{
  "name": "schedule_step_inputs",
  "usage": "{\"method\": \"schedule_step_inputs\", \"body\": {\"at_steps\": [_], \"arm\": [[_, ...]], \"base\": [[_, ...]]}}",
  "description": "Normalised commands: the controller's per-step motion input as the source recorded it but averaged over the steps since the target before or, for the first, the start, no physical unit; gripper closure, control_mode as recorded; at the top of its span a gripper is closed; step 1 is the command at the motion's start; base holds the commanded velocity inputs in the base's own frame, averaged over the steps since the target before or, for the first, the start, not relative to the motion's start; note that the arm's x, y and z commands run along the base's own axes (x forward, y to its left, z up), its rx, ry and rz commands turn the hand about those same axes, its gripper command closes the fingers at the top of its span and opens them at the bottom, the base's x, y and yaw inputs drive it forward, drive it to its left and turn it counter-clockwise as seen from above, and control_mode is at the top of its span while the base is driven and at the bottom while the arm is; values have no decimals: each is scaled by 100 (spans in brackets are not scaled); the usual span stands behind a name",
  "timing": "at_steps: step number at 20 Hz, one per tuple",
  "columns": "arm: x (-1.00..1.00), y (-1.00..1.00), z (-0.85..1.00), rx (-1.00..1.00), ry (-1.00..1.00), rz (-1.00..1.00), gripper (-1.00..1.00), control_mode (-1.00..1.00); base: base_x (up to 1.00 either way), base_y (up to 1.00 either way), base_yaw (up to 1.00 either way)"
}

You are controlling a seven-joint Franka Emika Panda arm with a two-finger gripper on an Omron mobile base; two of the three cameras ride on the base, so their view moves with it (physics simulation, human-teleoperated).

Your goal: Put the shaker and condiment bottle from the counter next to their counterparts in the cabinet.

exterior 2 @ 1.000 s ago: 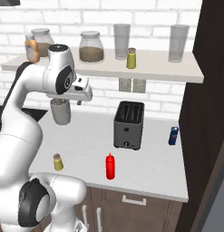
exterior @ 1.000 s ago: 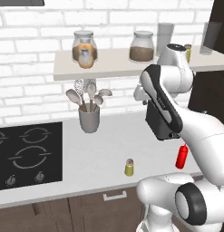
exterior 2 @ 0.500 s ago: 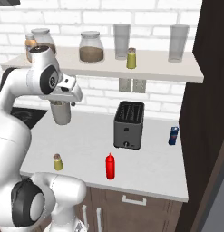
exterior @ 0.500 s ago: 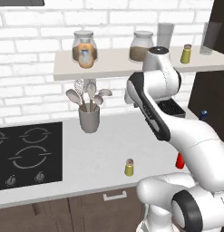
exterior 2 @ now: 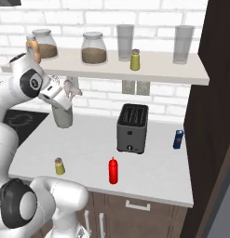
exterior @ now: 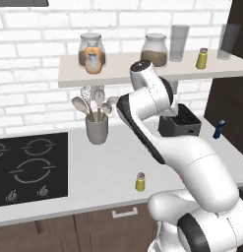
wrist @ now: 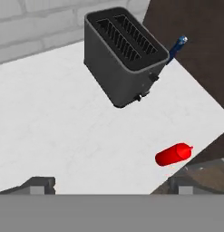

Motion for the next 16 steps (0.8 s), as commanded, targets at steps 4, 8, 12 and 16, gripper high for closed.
{"method": "schedule_step_inputs", "body": {"at_steps": [4, 8, 12, 16], "arm": [[0, 21, -22, -4, -18, -57, -100, -100], [-17, 21, -38, -2, -24, -55, -100, -100], [-79, 4, -63, 0, -36, -33, -100, -100], [-99, 0, -74, -1, -35, -19, -100, -100]], "base": [[0, 0, 0], [0, 0, 0], [0, 0, 0], [0, 0, 0]]}}
